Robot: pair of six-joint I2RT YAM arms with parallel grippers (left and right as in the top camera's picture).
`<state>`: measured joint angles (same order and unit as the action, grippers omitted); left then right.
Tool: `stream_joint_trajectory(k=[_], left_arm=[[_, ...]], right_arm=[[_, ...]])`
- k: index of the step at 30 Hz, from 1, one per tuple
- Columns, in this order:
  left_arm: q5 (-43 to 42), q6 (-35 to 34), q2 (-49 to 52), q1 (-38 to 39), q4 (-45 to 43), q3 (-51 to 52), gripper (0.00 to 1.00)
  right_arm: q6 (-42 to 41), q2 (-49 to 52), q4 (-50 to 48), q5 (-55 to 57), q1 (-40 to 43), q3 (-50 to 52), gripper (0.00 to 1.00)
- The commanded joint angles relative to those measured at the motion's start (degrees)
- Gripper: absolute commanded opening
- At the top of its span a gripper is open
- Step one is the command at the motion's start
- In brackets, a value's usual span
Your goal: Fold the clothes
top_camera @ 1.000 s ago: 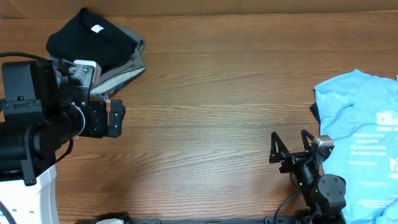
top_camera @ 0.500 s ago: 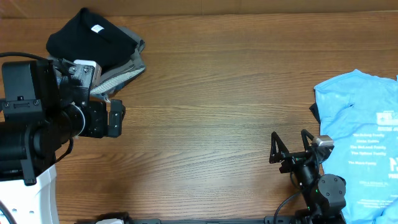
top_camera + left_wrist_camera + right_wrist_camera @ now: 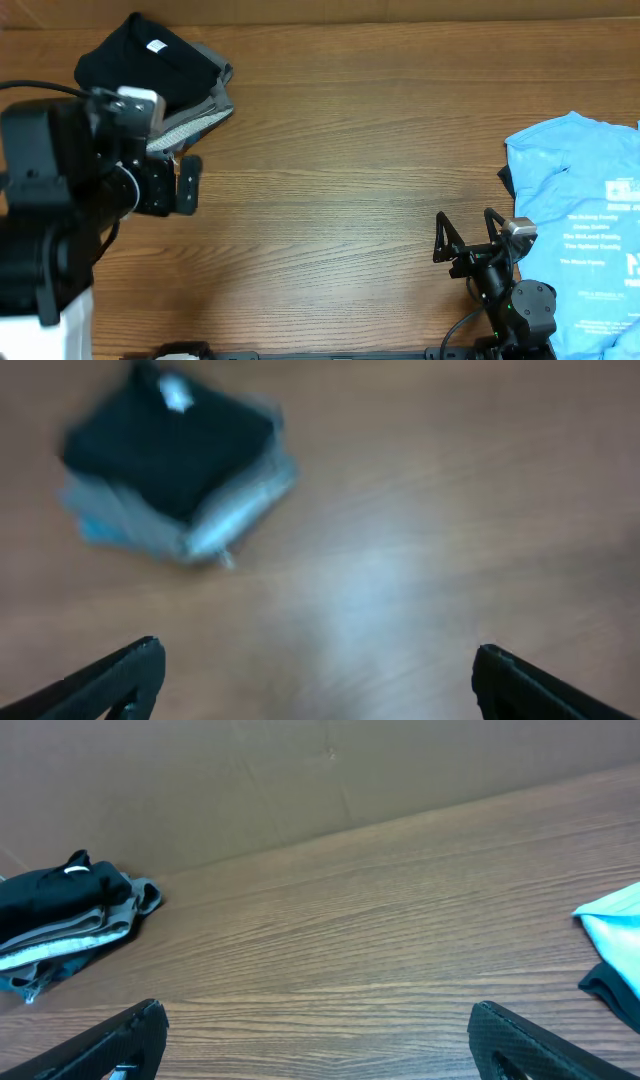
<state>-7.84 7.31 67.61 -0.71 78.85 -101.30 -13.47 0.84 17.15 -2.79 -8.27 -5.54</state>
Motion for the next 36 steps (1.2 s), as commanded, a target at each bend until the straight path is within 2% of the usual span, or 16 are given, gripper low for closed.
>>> stream_joint_trajectory(k=[1,9,15,20,22,23,29,32,36], left_arm=[[1.9,1.1,-8.4,2.0,-8.5,7.5,1.00],[0.5,1.1,-31.4,2.3,-32.3,38.6,1.00],[0.0,0.8,-48.6,2.3,-41.6,58.0,1.00],[-1.3,0.7,-60.7,2.3,-45.7,72.1,1.00],[-1.5,-0.4,-65.3,2.3,-49.5,79.1,1.00],[-1.7,-0.5,-67.6,2.3,-54.5,84.3,1.00],[-4.3,-1.9,-67.4,2.2,-69.0,96.1,1.00],[-4.2,-4.9,-67.4,2.2,-74.4,100.5,1.00],[-4.2,-5.2,-67.4,2.2,-75.8,101.0,1.00]], right_arm=[[-0.2,-0.7,-0.6,-0.3,0.2,0.4,1.00],[-0.2,-0.7,-0.6,-0.3,0.2,0.4,1.00],[-0.2,-0.7,-0.6,-0.3,0.2,0.4,1.00],[-0.2,-0.7,-0.6,-0.3,0.2,0.4,1.00],[-0.2,-0.7,-0.6,-0.3,0.2,0.4,1.00],[-0.2,-0.7,-0.6,-0.3,0.2,0.4,1.00],[-0.2,-0.7,-0.6,-0.3,0.2,0.4,1.00],[-0.2,-0.7,-0.6,-0.3,0.2,0.4,1.00],[-0.2,-0.7,-0.6,-0.3,0.2,0.4,1.00]])
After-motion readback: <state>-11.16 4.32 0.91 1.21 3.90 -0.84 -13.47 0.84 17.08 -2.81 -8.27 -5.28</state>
